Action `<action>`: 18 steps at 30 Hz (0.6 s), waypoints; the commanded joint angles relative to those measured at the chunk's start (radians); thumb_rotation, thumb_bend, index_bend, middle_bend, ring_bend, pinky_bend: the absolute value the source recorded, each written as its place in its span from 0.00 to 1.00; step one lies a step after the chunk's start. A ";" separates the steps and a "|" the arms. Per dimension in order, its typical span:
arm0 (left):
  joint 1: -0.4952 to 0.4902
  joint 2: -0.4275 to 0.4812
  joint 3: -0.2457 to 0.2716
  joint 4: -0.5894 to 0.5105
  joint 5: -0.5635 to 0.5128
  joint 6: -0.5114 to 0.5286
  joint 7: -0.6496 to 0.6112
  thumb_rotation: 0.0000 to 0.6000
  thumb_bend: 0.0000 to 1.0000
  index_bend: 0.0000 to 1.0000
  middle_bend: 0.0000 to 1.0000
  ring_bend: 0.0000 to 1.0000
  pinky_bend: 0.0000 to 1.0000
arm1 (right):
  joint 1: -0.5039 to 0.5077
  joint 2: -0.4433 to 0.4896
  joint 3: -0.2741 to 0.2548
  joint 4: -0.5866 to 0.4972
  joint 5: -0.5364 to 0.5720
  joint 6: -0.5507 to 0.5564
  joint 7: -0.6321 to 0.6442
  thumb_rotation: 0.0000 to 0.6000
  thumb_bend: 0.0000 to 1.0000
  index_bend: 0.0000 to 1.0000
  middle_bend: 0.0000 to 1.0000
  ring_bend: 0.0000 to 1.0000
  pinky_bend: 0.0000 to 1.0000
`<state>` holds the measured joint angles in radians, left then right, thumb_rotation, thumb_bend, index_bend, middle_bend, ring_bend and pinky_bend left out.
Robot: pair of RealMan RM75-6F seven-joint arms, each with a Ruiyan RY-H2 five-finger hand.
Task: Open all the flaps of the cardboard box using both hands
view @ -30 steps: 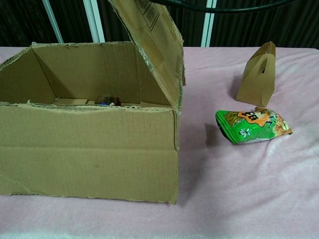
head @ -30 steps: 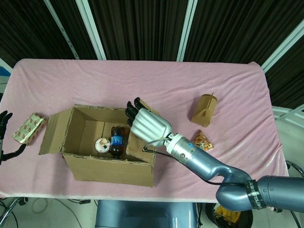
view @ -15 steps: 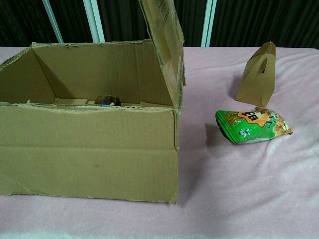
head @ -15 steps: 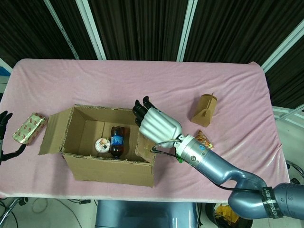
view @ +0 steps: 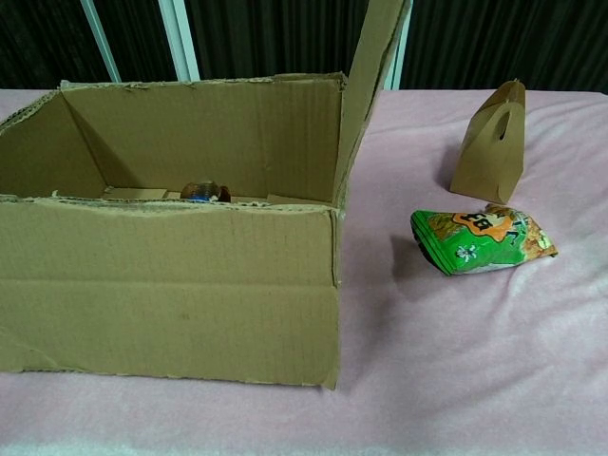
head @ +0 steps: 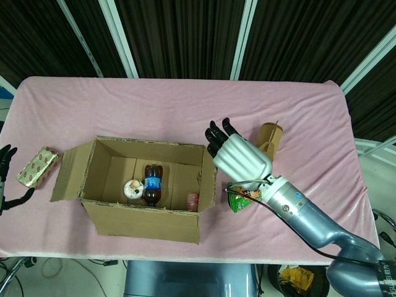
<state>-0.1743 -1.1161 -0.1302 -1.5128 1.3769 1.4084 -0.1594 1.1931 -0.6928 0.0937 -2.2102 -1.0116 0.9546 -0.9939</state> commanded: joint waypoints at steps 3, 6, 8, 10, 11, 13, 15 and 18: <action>0.001 -0.001 0.000 0.000 0.002 0.004 0.003 1.00 0.21 0.00 0.00 0.00 0.00 | -0.052 0.038 -0.024 -0.015 -0.041 -0.005 0.025 1.00 0.38 0.30 0.16 0.12 0.22; 0.002 -0.001 0.000 0.000 0.001 0.005 0.005 1.00 0.21 0.00 0.00 0.00 0.00 | -0.084 0.051 -0.034 -0.016 -0.069 -0.001 0.041 1.00 0.38 0.30 0.16 0.11 0.22; 0.003 -0.002 0.000 0.000 0.001 0.005 0.007 1.00 0.21 0.00 0.00 0.00 0.00 | -0.103 0.058 -0.039 -0.015 -0.083 0.003 0.053 1.00 0.38 0.30 0.16 0.11 0.22; 0.003 -0.002 0.001 0.001 0.002 0.005 0.012 1.00 0.21 0.00 0.00 0.00 0.00 | -0.128 0.066 -0.045 -0.010 -0.096 0.009 0.069 1.00 0.38 0.30 0.15 0.11 0.22; 0.003 -0.003 0.001 0.001 0.002 0.005 0.013 1.00 0.21 0.00 0.00 0.00 0.00 | -0.137 0.069 -0.046 -0.008 -0.101 0.011 0.075 1.00 0.38 0.30 0.15 0.10 0.22; 0.003 -0.004 0.001 0.001 0.003 0.007 0.016 1.00 0.21 0.00 0.00 0.00 0.00 | -0.158 0.077 -0.052 0.003 -0.117 0.014 0.082 1.00 0.38 0.30 0.15 0.10 0.22; 0.003 -0.005 0.001 0.001 0.004 0.008 0.020 1.00 0.21 0.00 0.00 0.00 0.00 | -0.176 0.081 -0.056 0.014 -0.131 0.020 0.087 1.00 0.38 0.29 0.15 0.10 0.22; 0.004 -0.006 0.002 0.000 0.002 0.007 0.024 1.00 0.21 0.00 0.00 0.00 0.00 | -0.214 0.076 -0.057 0.027 -0.142 0.047 0.115 1.00 0.38 0.22 0.14 0.10 0.22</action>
<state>-0.1708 -1.1219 -0.1287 -1.5128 1.3795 1.4157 -0.1365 0.9953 -0.6148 0.0388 -2.1915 -1.1471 0.9879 -0.8932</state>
